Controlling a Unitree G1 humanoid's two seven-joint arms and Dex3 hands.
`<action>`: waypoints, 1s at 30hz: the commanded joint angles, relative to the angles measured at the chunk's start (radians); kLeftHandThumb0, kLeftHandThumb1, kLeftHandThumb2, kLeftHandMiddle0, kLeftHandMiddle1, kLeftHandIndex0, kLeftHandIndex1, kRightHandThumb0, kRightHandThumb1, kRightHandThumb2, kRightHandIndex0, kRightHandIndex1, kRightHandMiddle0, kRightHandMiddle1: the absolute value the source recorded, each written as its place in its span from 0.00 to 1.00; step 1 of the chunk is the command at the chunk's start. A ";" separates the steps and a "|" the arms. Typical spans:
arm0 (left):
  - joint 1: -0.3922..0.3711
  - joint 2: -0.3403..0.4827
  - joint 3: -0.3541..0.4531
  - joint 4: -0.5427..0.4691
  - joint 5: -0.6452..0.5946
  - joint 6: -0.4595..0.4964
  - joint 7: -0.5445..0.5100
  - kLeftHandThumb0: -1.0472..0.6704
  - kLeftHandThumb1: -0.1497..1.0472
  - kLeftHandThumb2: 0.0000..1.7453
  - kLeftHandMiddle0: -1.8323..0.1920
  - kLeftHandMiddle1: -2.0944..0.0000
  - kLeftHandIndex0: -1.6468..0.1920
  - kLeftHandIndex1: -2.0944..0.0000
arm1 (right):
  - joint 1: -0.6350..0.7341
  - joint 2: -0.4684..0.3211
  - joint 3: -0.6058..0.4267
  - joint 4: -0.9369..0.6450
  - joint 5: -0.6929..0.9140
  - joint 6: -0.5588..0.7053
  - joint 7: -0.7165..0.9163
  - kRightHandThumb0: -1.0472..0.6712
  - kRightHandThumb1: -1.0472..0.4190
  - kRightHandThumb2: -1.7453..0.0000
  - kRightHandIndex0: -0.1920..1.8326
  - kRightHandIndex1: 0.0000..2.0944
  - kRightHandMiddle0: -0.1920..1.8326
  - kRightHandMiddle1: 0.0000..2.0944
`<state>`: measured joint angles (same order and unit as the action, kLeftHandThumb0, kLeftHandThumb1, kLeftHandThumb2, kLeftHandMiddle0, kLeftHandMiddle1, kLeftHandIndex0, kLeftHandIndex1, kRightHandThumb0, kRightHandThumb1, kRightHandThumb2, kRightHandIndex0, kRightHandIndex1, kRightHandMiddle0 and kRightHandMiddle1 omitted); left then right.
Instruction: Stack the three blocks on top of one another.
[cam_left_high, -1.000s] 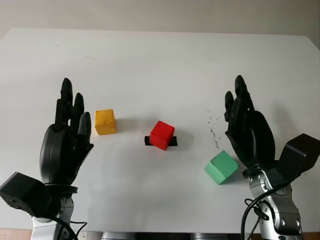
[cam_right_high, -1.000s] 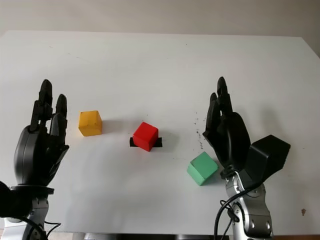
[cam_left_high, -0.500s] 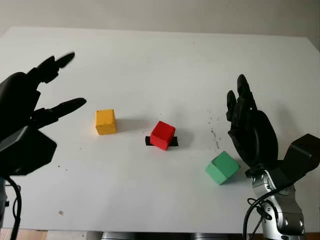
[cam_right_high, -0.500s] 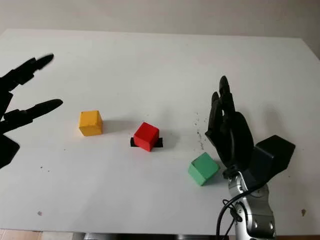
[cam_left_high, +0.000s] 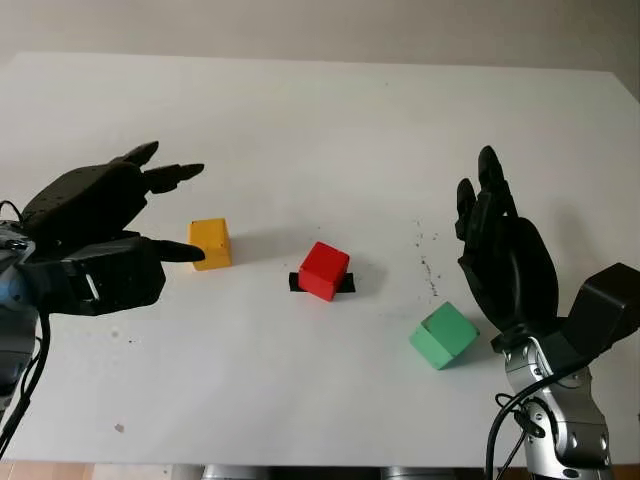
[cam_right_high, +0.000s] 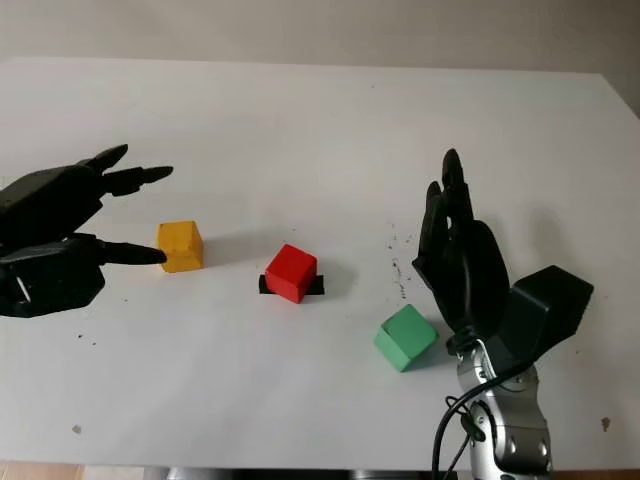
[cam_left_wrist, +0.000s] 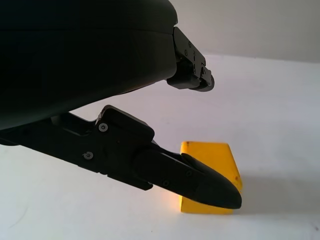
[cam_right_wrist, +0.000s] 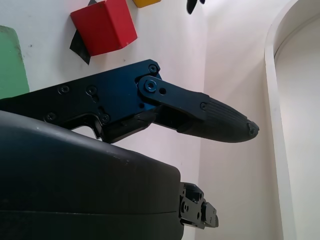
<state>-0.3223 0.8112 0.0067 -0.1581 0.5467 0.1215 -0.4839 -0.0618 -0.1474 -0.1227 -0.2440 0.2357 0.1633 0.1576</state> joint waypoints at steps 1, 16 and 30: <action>-0.024 -0.009 -0.030 0.007 0.019 0.013 -0.005 0.14 0.87 0.02 0.95 0.98 0.76 0.98 | 0.005 -0.009 -0.009 -0.029 -0.004 -0.008 0.000 0.19 0.00 0.55 0.00 0.00 0.00 0.00; -0.026 -0.031 -0.154 0.050 0.264 -0.013 0.111 0.14 0.88 0.03 0.91 0.97 0.71 0.95 | 0.010 -0.005 -0.015 -0.028 0.009 -0.006 0.013 0.17 0.00 0.57 0.00 0.00 0.00 0.00; -0.005 -0.085 -0.129 0.104 0.224 -0.085 0.265 0.24 0.98 0.03 0.81 0.97 0.69 0.56 | 0.009 -0.003 -0.031 -0.024 0.050 0.008 0.015 0.19 0.00 0.59 0.00 0.00 0.00 0.00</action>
<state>-0.3349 0.7339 -0.1404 -0.0615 0.7828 0.0381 -0.2281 -0.0567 -0.1467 -0.1425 -0.2452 0.2782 0.1658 0.1713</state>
